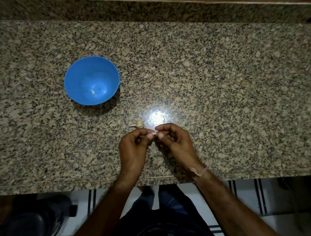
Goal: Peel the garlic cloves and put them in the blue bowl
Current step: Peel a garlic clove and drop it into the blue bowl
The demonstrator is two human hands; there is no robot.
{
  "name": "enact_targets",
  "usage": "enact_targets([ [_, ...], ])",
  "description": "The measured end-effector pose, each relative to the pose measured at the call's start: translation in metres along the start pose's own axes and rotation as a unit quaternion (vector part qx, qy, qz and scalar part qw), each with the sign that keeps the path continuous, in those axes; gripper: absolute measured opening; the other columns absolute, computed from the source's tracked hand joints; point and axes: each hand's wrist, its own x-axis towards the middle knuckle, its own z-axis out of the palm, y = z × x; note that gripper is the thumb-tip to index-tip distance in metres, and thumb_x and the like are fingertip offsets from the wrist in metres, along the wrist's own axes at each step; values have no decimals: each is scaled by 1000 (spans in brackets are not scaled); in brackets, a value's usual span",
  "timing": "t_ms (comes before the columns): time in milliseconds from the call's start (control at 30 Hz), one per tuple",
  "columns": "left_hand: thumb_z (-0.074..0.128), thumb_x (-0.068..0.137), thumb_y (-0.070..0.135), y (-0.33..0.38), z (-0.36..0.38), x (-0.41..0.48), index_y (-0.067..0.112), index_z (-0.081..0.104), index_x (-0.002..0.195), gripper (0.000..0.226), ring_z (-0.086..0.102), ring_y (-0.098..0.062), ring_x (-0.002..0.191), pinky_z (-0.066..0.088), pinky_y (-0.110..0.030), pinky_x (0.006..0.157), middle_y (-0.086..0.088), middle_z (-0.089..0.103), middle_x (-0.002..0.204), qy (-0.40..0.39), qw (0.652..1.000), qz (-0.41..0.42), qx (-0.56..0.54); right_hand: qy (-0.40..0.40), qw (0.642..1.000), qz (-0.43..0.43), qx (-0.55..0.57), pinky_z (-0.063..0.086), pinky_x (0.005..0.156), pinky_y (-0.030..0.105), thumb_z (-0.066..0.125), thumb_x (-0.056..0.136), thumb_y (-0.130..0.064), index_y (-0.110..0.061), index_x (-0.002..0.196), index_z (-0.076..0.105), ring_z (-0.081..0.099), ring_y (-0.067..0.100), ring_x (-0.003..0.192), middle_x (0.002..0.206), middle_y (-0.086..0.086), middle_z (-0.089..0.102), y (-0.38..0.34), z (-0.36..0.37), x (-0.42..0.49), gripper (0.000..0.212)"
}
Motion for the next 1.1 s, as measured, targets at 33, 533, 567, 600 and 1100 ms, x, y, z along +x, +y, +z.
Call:
enact_targets([
  [33, 73, 93, 8, -1, 0, 0, 18, 80, 96, 12, 77, -14, 86, 64, -37, 81, 4, 80, 88, -3, 1000, -4, -11, -8, 1000, -10, -4, 59, 91, 50, 67, 99, -3, -5, 113, 72, 70, 41, 97, 104, 21, 74, -1, 0, 1, 15],
  [533, 81, 88, 33, 0, 1, -1, 24, 76, 81, 13, 69, -8, 72, 56, -29, 68, 10, 74, 74, 50, 997, 5, 60, 57, 998, 6, 6, 59, 77, 43, 69, 97, 0, 1, 100, 72, 67, 27, 78, 89, 28, 72, 3, 6, 2, 4],
  [567, 83, 86, 34, -1, 1, 0, 24, 74, 79, 15, 67, -7, 69, 54, -25, 65, 10, 72, 72, 57, 995, 4, 78, 60, 998, 10, 7, 60, 76, 42, 69, 97, 0, 0, 100, 72, 67, 27, 78, 89, 27, 73, 3, 4, 2, 4],
  [600, 84, 85, 34, -3, 0, 1, 25, 72, 79, 16, 66, -6, 67, 53, -23, 63, 10, 71, 71, 62, 993, 8, 97, 60, 998, 15, 10, 60, 77, 42, 70, 96, 0, -1, 100, 73, 68, 28, 79, 91, 26, 73, 3, 3, 2, 5],
  [1100, 77, 92, 32, -7, -14, -9, 31, 77, 97, 5, 71, -1, 83, 62, -39, 73, 18, 75, 87, 17, 994, 59, 89, -4, 998, 50, 46, 58, 92, 60, 72, 96, -4, -4, 99, 77, 73, 45, 95, 99, 23, 77, 12, 17, 6, 7],
])
